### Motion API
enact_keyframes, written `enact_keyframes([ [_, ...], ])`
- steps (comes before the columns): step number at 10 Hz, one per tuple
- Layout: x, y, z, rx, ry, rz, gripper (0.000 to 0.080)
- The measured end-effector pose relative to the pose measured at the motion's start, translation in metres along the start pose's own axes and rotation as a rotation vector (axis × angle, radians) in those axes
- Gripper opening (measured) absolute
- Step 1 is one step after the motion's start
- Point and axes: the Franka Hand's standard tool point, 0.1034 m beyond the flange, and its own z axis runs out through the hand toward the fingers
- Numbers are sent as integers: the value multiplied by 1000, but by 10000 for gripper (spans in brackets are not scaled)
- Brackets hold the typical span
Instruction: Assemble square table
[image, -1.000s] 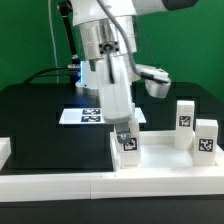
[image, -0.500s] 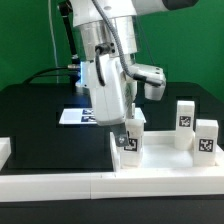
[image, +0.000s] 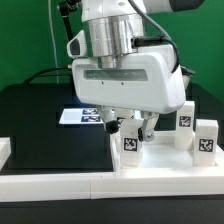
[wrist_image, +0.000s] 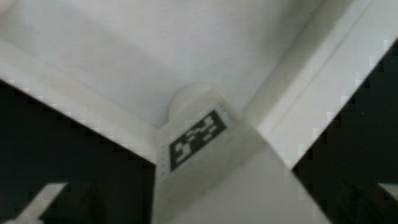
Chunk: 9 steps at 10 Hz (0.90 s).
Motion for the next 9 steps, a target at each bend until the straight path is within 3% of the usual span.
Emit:
enact_keyframes([
  [3, -1, -3, -1, -26, 9, -452, 649],
  [5, 0, -1, 0, -28, 9, -411, 649],
  [6, 0, -1, 0, -28, 9, -406, 508],
  [7, -1, -2, 0, -25, 9, -297, 508],
  [8, -1, -2, 0, -24, 9, -237, 374],
  [9, -1, -2, 0, -24, 10, -203, 288],
])
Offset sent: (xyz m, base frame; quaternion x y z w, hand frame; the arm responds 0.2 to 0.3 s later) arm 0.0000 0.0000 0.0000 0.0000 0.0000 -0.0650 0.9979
